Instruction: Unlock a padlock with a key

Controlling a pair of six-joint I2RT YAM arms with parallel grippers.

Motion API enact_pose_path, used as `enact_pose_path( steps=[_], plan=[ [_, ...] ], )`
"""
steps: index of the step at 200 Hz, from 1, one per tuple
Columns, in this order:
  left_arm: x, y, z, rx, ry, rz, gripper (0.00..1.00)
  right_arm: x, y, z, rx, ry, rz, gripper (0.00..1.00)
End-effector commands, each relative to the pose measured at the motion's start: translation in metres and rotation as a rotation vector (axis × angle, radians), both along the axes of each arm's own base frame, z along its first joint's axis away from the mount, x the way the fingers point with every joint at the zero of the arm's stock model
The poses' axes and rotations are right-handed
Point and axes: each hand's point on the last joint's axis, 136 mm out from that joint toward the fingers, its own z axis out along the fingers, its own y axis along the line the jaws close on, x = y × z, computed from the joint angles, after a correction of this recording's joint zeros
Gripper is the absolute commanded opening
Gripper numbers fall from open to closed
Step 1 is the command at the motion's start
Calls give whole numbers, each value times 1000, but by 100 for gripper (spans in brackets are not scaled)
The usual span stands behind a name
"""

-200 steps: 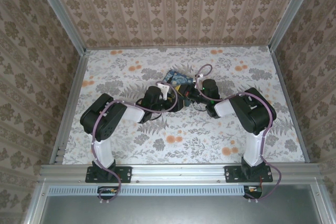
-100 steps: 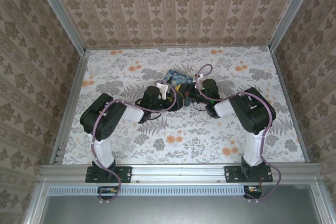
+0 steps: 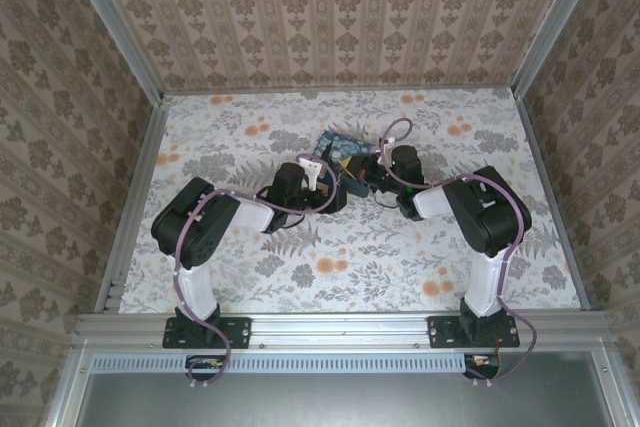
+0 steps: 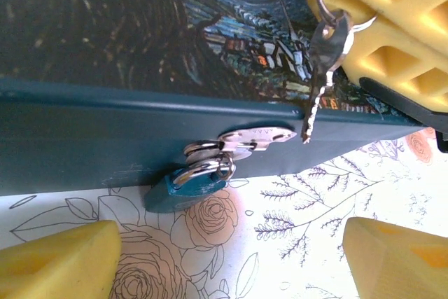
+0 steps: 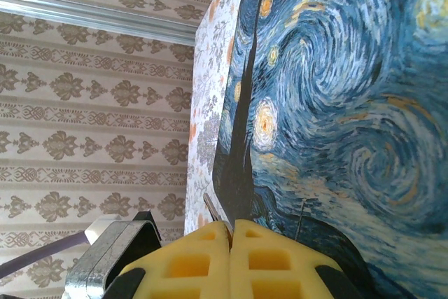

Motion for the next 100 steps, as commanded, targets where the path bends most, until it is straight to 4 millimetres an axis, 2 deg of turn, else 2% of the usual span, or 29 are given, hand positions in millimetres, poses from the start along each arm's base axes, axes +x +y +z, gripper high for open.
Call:
enact_pose_path(
  steps=[1, 39, 100],
  plan=[
    [7, 7, -6, 60, -1, 0, 84, -1, -7, -24, -33, 85, -23, 0],
    [11, -3, -7, 60, -1, -29, 84, -2, -7, -26, -31, 92, -21, 0],
    [9, -30, -12, 62, 4, -91, 84, -3, -7, -30, -35, 100, -19, 0]
  ],
)
